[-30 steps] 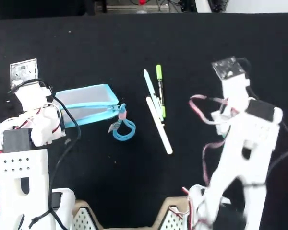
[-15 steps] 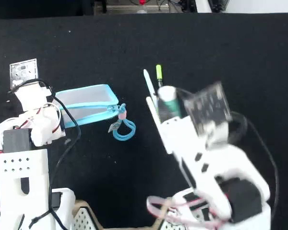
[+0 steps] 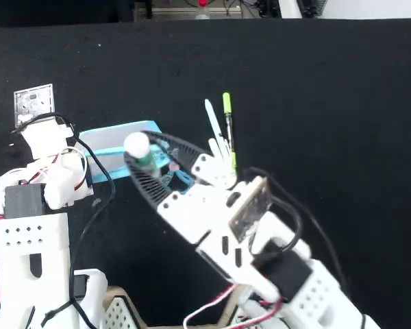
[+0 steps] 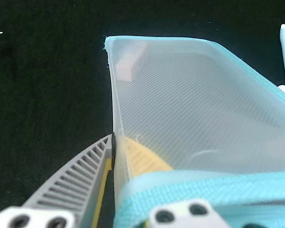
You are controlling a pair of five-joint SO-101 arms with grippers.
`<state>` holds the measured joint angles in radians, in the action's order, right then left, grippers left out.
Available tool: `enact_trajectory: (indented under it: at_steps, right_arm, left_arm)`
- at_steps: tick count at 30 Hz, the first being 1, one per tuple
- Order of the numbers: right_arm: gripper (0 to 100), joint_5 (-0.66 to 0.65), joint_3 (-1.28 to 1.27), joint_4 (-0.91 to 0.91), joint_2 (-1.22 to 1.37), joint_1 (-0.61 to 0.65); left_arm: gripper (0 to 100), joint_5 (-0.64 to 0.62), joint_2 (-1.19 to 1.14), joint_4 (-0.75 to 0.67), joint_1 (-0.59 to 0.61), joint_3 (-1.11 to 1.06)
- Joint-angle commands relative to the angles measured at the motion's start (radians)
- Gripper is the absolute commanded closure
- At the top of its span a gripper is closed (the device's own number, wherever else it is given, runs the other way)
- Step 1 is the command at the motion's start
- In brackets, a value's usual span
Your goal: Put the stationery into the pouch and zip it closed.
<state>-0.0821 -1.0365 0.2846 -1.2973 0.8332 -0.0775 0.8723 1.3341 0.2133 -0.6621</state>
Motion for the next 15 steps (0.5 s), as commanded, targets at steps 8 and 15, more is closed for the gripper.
enact_trajectory:
  at_steps: [8,15]
  right_arm:
    - [98.7,0.000,-0.314,-0.568,-0.005,0.038]
    - [98.7,0.000,-0.351,-0.658,0.010,0.037]
  left_arm:
    - [97,0.008,-0.025,0.000,0.004,-0.028]
    - [97,0.008,-0.025,0.000,0.004,-0.028]
